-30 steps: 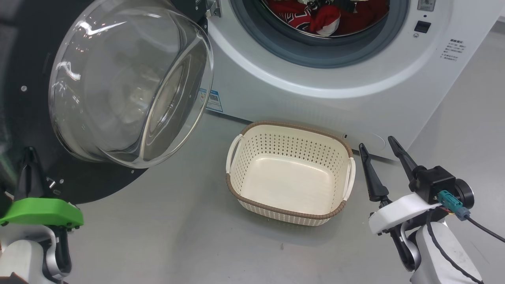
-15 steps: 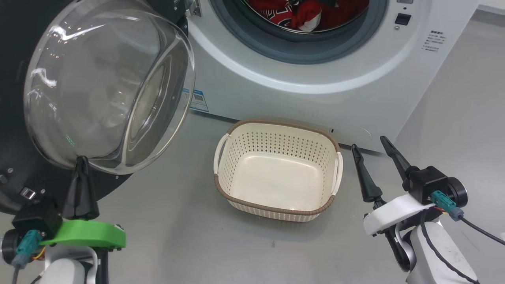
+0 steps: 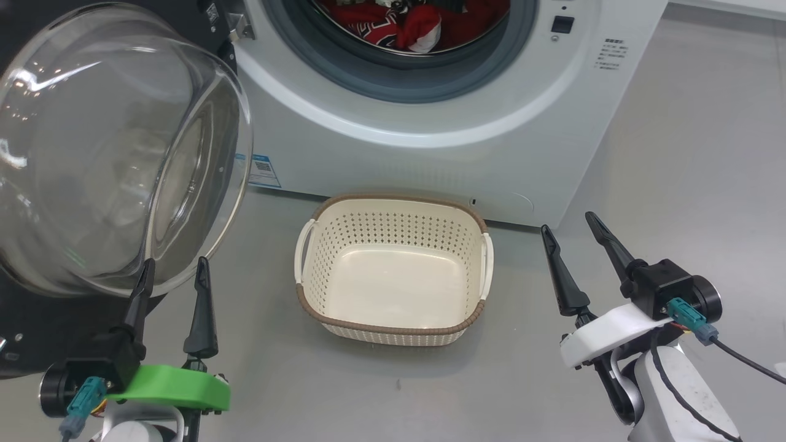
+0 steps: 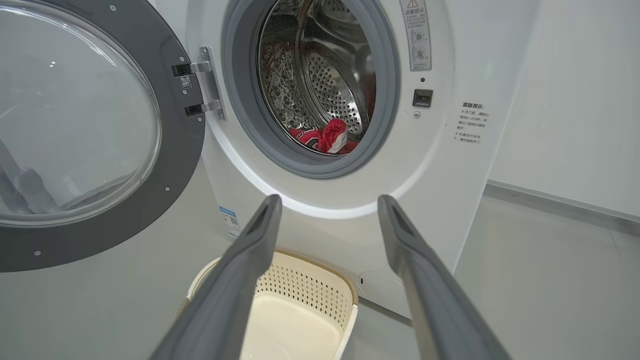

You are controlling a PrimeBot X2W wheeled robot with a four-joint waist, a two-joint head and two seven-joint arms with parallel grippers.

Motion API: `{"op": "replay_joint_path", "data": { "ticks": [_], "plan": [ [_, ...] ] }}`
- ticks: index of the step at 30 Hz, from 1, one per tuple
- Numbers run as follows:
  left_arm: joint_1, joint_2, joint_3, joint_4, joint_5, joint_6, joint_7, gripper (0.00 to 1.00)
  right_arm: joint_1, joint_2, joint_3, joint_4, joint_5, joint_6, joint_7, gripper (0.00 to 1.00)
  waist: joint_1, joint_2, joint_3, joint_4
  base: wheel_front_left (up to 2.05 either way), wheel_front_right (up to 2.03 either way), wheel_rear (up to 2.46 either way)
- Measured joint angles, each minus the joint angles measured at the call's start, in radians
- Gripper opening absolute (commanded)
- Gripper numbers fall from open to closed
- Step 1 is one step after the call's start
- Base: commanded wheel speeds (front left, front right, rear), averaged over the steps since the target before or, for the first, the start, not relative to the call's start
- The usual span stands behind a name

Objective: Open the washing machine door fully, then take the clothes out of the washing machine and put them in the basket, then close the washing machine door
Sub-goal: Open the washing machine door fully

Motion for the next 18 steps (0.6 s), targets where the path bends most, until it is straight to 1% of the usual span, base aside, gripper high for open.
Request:
{"op": "replay_joint_path", "data": {
  "ticks": [18],
  "plan": [
    [0.044,0.016,-0.010,0.018,0.021,0.000,0.023,1.00,0.024,0.002,0.025,-0.007,0.034,0.000,0.000,1.00,0.0000,0.0000,-0.033,-0.171,0.00,0.00,0.00]
  ]
}}
